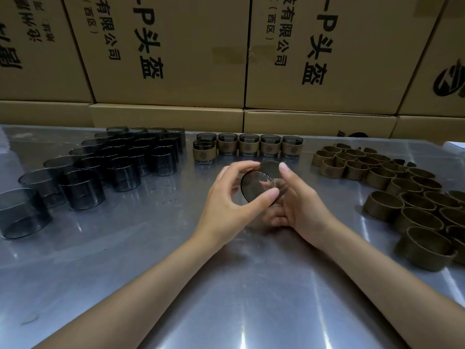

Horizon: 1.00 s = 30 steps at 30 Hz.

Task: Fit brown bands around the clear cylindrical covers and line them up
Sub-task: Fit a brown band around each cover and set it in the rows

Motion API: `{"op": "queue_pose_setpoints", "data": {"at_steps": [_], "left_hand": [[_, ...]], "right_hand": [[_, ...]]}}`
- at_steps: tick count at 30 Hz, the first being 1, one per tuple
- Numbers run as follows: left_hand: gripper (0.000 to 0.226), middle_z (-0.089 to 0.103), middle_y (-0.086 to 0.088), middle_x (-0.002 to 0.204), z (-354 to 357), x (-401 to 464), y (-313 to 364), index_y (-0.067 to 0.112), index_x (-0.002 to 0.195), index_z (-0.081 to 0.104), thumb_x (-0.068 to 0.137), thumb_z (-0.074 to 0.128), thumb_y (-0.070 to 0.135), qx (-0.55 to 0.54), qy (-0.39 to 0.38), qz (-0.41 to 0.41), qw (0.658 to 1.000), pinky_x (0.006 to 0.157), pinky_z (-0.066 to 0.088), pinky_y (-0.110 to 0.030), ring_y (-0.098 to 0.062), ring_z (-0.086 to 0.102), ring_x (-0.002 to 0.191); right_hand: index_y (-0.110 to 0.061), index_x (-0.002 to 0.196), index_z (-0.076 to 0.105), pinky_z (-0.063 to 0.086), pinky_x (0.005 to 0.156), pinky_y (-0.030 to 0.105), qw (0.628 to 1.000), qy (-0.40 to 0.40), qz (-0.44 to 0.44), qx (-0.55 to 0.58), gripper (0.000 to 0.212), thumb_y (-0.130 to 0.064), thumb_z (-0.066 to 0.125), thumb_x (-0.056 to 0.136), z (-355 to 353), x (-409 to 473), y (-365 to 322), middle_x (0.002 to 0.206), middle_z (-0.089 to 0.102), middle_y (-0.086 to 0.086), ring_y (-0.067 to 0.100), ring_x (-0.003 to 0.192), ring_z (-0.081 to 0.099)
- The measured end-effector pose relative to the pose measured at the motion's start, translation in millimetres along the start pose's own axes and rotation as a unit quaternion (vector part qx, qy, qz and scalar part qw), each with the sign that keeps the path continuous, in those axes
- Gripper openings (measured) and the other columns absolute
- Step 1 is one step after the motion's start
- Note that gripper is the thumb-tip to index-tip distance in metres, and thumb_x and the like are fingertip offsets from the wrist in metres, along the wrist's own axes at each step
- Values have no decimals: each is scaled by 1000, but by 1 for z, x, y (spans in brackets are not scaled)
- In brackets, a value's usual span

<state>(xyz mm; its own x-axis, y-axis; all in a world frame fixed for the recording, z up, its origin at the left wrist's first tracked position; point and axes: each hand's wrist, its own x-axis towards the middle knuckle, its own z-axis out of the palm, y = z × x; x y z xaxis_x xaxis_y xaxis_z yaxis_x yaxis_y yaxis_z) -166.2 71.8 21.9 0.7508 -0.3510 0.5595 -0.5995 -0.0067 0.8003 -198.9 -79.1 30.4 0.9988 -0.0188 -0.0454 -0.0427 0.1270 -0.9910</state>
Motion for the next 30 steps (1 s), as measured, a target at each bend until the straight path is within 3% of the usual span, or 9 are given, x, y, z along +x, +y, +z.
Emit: {"op": "queue_pose_setpoints", "data": {"at_steps": [4, 9, 12, 15, 18, 20, 23, 26, 30], "left_hand": [[47, 63, 21, 102, 5, -1, 8, 24, 110, 59, 70, 72, 45, -42, -19, -9, 999, 89, 45, -17, -3, 61, 102], [33, 68, 11, 87, 10, 1, 20, 23, 107, 67, 74, 76, 27, -65, -4, -2, 998, 76, 52, -22, -9, 68, 79], [28, 72, 7, 86, 11, 3, 27, 20, 99, 74, 73, 82, 21, -89, 17, -31, 995, 79, 56, -28, -11, 69, 82], [15, 75, 1, 89, 7, 6, 31, 15, 95, 77, 81, 75, 18, -160, 18, -86, 983, 81, 55, -32, -12, 69, 85], [30, 74, -12, 102, -1, 10, 28, 9, 106, 74, 83, 65, 26, -225, -34, -152, 962, 84, 55, -40, -27, 68, 92], [32, 73, -14, 105, -8, 14, 26, 8, 111, 72, 89, 56, 25, -239, -76, -170, 953, 93, 51, -37, -23, 67, 97], [30, 71, -5, 110, -18, 20, 23, 16, 116, 67, 94, 47, 19, -242, -156, -163, 944, 98, 44, -26, -15, 63, 104], [38, 57, -10, 121, -26, 23, 17, 18, 128, 58, 89, 57, 15, -265, -238, -151, 922, 103, 38, -34, -26, 46, 103], [50, 61, -1, 112, -28, 22, 17, 24, 128, 58, 81, 62, 7, -254, -270, -129, 920, 76, 44, -20, -11, 51, 80]], "right_hand": [[-23, 63, 66, 34, 41, 21, 1000, 7, -2, -4, 59, -79, 48, 68, 1, 2, -1, 55, 52, -1, 17, 43, 43], [-13, 75, 59, 24, 38, 18, 999, 18, -38, -33, 66, -73, 32, 79, 12, 6, 8, 49, 40, 3, 15, 41, 34], [-11, 77, 54, 21, 38, 16, 999, 18, -24, -21, 66, -71, 28, 85, 13, 4, 8, 45, 34, 2, 12, 35, 28], [-10, 70, 55, 19, 38, 16, 1000, 7, -7, -15, 68, -69, 26, 88, 12, 2, 6, 44, 31, 3, 12, 33, 23], [-17, 53, 55, 18, 36, 16, 999, -15, 23, -17, 68, -74, 30, 81, 12, 0, 3, 38, 27, 1, 12, 31, 20], [-19, 49, 53, 17, 35, 16, 998, -42, 45, -20, 69, -75, 29, 79, 10, 0, 0, 36, 26, -1, 11, 30, 20], [-16, 60, 50, 16, 35, 16, 993, -88, 75, 4, 66, -76, 28, 79, 6, 0, -5, 36, 24, -3, 10, 30, 18], [-13, 75, 51, 18, 34, 15, 985, -122, 112, 46, 63, -74, 35, 73, 4, -2, -10, 36, 24, -5, 8, 28, 19], [-14, 68, 65, 13, 38, 20, 970, -172, 147, 91, 64, -64, 27, 82, 3, -6, -11, 37, 27, -7, 5, 31, 16]]}}
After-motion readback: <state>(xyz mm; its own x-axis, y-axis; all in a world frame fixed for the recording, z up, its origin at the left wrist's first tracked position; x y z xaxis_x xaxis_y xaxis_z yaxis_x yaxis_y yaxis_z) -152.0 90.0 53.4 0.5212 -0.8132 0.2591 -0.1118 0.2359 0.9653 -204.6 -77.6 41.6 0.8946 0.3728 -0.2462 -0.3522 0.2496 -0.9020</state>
